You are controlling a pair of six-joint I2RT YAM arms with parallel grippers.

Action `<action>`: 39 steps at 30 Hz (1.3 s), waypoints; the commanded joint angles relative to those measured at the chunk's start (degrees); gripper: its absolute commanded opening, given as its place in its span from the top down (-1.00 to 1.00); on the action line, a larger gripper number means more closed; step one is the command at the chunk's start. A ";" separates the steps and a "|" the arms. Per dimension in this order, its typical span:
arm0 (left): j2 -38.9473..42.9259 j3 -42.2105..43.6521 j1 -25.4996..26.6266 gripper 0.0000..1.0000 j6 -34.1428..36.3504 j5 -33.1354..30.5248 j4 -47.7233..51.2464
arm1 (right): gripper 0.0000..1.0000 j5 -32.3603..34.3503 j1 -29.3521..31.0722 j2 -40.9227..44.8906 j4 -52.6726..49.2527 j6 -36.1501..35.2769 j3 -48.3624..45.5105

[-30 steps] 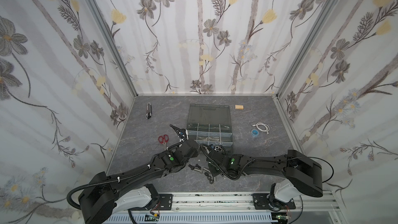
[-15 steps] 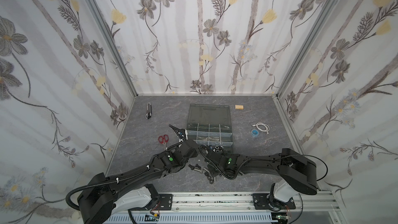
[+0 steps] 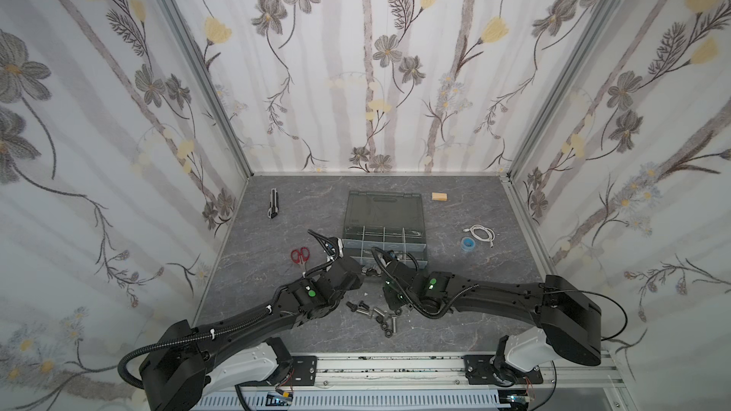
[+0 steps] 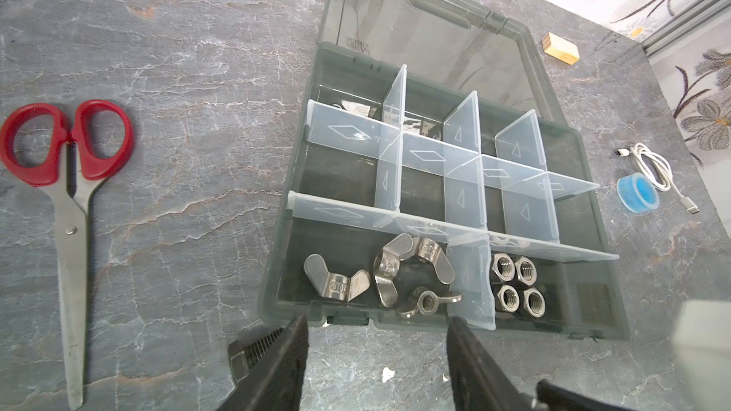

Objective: Sort the screws and nuts into containers
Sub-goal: 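Carry the hex nut into the hex-nut compartment and open the right gripper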

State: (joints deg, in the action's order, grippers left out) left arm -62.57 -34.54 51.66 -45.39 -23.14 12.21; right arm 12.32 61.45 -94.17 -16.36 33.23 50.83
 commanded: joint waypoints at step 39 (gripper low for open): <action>-3.00 -1.50 -0.83 -0.18 -1.00 4.92 -1.35 | 0.13 -1.74 -12.14 4.33 1.31 -3.75 4.16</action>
State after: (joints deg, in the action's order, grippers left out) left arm -65.71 -35.46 50.98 -45.28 -20.45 12.12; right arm 12.05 49.39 -91.64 -14.87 28.49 53.78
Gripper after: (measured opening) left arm 0.593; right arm 0.435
